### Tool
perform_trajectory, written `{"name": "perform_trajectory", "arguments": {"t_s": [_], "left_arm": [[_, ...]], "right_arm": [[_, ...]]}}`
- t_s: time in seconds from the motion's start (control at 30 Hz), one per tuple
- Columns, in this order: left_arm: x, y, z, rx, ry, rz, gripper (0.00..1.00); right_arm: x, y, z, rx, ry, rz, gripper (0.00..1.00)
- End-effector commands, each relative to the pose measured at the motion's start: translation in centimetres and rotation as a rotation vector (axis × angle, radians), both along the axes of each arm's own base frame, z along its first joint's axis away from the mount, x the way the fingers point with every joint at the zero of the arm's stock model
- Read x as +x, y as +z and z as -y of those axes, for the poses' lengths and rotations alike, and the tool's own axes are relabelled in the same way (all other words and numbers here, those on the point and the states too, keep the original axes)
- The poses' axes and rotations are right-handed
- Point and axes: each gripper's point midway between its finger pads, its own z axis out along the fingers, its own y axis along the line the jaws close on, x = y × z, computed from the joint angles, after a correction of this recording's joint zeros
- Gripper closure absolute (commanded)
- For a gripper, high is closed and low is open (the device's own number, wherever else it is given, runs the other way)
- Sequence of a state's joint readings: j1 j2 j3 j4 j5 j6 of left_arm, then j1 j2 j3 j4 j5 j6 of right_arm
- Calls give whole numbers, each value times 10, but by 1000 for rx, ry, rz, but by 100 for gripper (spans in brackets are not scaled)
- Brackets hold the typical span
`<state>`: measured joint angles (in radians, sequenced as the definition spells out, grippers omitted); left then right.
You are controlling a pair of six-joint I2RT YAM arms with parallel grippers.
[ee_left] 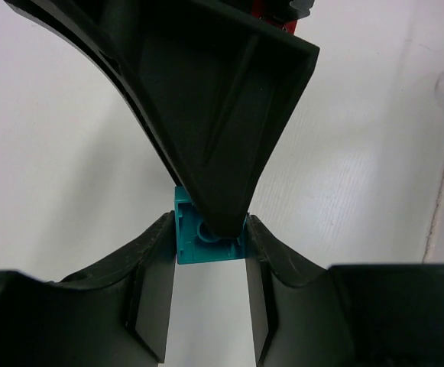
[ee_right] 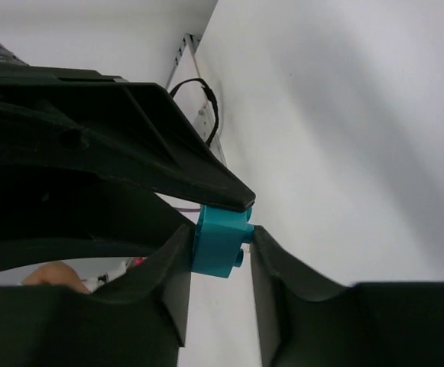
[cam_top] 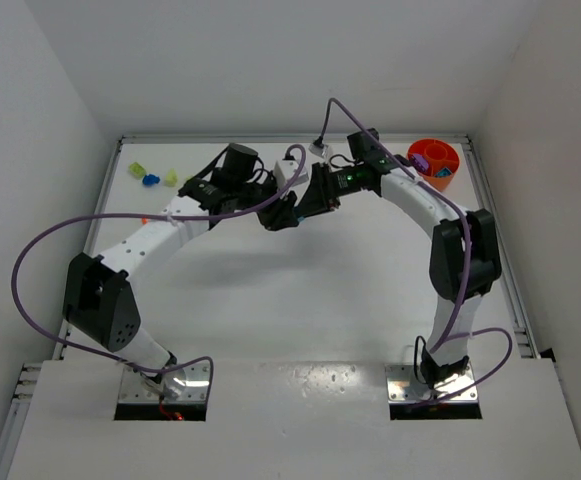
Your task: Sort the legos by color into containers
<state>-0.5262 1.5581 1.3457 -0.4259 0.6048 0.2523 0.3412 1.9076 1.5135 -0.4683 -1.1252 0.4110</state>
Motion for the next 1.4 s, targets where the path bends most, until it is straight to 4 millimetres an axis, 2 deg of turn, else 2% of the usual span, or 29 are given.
{"name": "perform_trajectory", "arguments": {"t_s": [0.0,0.13,0.2,0.27,0.33,0.37,0.43,0.5,0.53,0.57,0.63,0.67,0.77,0.8,0.87,0.9,0.93,0.97,1.0,1.03,1.13,1.23,1.37], "left_arm": [[1,17,12,-45,-26,48,74],[5,20,11,-43,-6,53,67],[6,20,10,-41,7,49,55],[5,23,9,-45,7,57,42],[5,21,8,-35,16,51,36],[4,25,7,-39,16,58,35],[8,27,-1,-31,54,60,33],[17,31,-13,-40,98,56,32],[19,35,-18,-49,116,56,32],[26,35,-27,-49,142,57,32],[30,35,-38,-47,180,54,31],[35,39,-47,-50,213,58,31],[43,35,-56,-39,272,52,29],[48,36,-61,-44,286,62,28],[53,38,-65,-50,312,66,27],[54,38,-66,-48,332,60,21],[60,40,-71,-58,367,62,19],[67,37,-76,-44,416,65,5],[72,39,-79,-47,448,74,0],[74,38,-81,-49,481,62,0],[89,41,-96,-45,569,80,0],[91,40,-102,-45,596,76,0],[94,36,-105,-45,610,61,0]], "right_arm": [[-2,9,-11,41,48,49,72],[-4,8,-11,49,55,47,84],[-3,11,-10,45,48,59,90],[5,7,0,23,16,67,92],[13,13,8,-20,-11,136,95],[20,2,18,-93,-42,161,95],[29,10,29,-140,-85,219,95],[46,3,54,-215,-177,223,95],[55,10,64,-233,-212,263,96],[66,6,91,-300,-295,250,96],[89,9,127,-384,-394,296,96],[105,18,161,-417,-479,313,96],[119,25,221,-510,-611,317,96],[126,32,253,-535,-687,319,96],[135,32,287,-592,-759,315,96],[137,29,310,-632,-804,305,96],[141,22,320,-640,-816,280,96],[147,29,331,-655,-842,293,96],[150,27,340,-680,-854,295,96],[154,26,354,-714,-887,294,96],[168,22,372,-760,-934,292,96],[176,18,382,-790,-976,273,96],[181,0,390,-817,-1017,217,95]]}}
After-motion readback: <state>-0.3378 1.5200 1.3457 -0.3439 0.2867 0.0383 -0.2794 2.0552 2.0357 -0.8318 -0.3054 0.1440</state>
